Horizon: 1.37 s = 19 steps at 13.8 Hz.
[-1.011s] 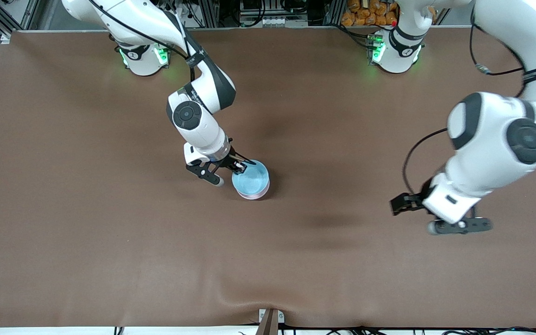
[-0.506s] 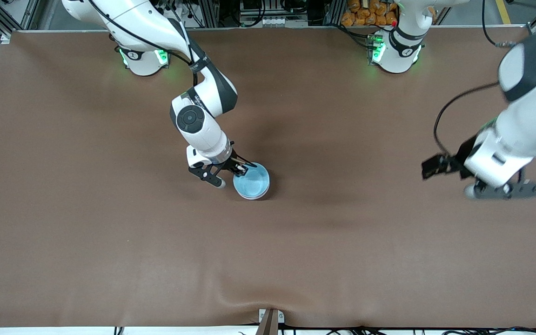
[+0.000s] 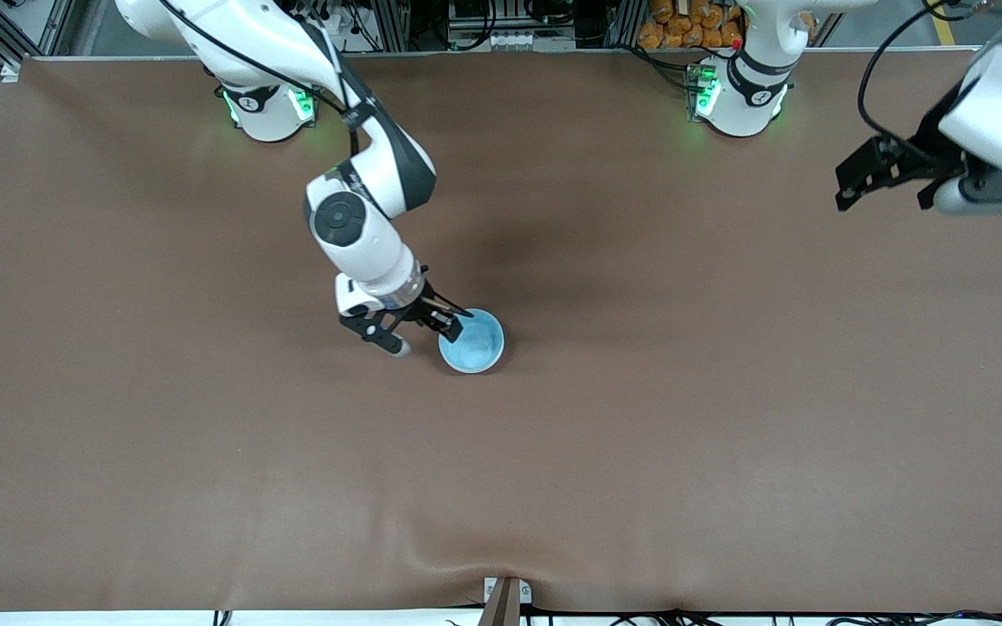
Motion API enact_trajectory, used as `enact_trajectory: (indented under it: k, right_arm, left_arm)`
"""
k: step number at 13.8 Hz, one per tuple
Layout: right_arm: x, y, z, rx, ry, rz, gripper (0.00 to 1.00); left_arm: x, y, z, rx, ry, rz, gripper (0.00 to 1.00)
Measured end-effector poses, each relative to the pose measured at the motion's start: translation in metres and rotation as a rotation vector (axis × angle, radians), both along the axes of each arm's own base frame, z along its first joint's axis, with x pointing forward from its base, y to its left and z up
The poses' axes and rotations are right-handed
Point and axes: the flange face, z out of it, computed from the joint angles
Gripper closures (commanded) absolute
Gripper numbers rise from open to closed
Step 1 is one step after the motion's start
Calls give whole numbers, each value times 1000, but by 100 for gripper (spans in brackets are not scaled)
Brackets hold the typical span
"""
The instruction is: Stack pink and blue bowls on white bowl
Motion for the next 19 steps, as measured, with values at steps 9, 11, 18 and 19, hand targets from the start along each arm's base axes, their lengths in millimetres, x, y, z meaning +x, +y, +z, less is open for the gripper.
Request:
enact_trajectory:
  k: [9, 11, 18, 19]
  right_arm:
    - [44, -200, 107, -49, 62, 197, 0]
    - [40, -235, 131, -49, 67, 233, 0]
    - [16, -369, 189, -94, 64, 442, 0]
    - [11, -377, 199, -134, 63, 467, 0]
  left_arm:
    - [21, 83, -11, 20, -34, -71, 0]
    - [21, 83, -11, 20, -34, -72, 0]
    - [21, 83, -13, 15, -27, -68, 0]
    - [20, 83, -13, 15, -25, -67, 0]
